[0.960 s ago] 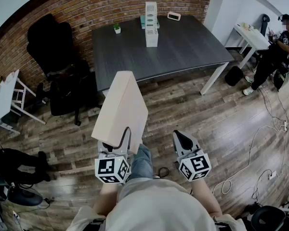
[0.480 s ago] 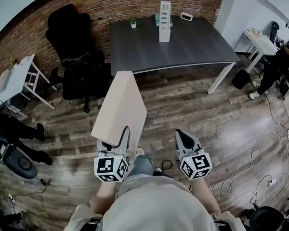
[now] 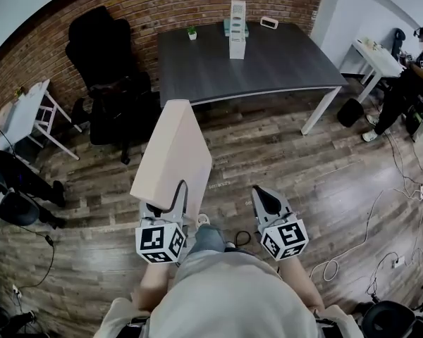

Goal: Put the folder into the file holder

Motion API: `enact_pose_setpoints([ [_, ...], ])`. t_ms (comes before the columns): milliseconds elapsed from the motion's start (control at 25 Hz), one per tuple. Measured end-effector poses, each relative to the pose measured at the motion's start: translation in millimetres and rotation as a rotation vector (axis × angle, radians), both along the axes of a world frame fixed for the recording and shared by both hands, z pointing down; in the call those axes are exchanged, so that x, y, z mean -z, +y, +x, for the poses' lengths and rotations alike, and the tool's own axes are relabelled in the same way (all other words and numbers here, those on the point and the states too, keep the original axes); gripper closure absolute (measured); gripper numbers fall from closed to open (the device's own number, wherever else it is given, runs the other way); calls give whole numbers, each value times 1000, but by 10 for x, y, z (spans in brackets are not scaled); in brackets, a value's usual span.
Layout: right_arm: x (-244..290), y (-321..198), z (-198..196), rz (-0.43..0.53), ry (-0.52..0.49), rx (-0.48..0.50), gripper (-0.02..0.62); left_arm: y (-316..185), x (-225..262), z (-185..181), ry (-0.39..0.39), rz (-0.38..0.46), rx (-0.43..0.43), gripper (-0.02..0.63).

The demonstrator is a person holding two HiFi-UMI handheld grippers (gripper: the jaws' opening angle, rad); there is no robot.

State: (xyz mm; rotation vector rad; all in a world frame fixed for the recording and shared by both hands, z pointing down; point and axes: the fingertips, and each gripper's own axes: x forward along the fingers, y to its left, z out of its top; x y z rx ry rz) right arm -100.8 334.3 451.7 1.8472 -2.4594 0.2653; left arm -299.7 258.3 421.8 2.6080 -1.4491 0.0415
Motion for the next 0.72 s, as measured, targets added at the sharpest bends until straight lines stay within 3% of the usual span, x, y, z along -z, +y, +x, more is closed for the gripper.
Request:
enact_pose_setpoints([
  [240, 30, 45, 180, 13, -13, -21, 590, 19, 80, 127, 4, 17, -6, 337],
  [560, -2, -73, 367, 8, -33, -31, 329, -159, 120, 308, 10, 31, -23, 337],
  [720, -49, -246, 492, 5, -40, -35, 270, -375, 99, 439, 18, 27, -25, 337],
])
